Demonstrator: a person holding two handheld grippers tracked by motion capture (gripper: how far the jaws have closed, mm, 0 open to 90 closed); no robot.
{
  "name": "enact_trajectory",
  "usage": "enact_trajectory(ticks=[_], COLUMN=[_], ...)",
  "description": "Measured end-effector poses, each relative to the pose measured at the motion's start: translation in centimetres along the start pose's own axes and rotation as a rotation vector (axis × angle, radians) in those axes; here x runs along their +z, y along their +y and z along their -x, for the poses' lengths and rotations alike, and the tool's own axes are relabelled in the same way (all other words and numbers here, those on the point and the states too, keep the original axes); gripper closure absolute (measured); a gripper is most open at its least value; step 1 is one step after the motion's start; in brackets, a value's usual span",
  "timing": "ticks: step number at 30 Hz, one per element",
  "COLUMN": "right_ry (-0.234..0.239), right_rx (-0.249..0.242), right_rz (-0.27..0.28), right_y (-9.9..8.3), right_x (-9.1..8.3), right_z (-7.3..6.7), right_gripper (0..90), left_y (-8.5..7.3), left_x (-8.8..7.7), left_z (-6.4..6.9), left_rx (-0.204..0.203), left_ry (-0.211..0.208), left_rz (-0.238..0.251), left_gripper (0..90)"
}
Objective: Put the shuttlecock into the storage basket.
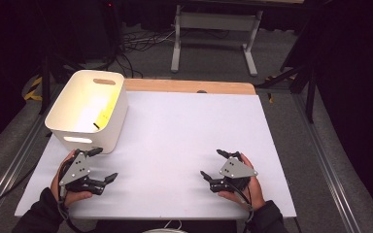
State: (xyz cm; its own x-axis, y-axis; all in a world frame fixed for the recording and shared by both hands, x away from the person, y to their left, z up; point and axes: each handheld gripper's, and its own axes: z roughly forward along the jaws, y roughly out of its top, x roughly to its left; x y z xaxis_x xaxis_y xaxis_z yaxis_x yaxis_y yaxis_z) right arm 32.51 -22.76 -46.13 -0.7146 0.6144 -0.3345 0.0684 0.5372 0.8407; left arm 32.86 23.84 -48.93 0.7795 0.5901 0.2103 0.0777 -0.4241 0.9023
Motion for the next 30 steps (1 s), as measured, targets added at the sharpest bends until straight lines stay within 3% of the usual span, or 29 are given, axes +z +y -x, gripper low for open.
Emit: enact_trajectory(ticks=[13, 19, 27, 30], right_ry=[0.017, 0.016, 0.017, 0.015], right_rx=[0.0, -0.003, 0.002, 0.002], right_rz=[0.0, 0.003, 0.01, 0.014], right_y=[-0.47, -0.54, -0.53, -0.51], right_x=[0.08, -0.05, -0.13, -0.2], right_z=[0.06, 0.07, 0.13, 0.1], right_gripper=[13.9, 13.9, 13.7, 13.7], left_y=[-1.06, -1.06, -1.05, -0.97], left_x=[-0.82, -0.81, -0.95, -1.0], left_z=[-0.95, -0.91, -0.89, -0.91], left_rx=[-0.084, -0.074, -0.1, -0.09], left_ry=[0.058, 0.047, 0.037, 0.034], left_rz=[-0.027, -0.041, -0.016, -0.013], left_gripper=[3.5, 3.5, 3.8, 3.9])
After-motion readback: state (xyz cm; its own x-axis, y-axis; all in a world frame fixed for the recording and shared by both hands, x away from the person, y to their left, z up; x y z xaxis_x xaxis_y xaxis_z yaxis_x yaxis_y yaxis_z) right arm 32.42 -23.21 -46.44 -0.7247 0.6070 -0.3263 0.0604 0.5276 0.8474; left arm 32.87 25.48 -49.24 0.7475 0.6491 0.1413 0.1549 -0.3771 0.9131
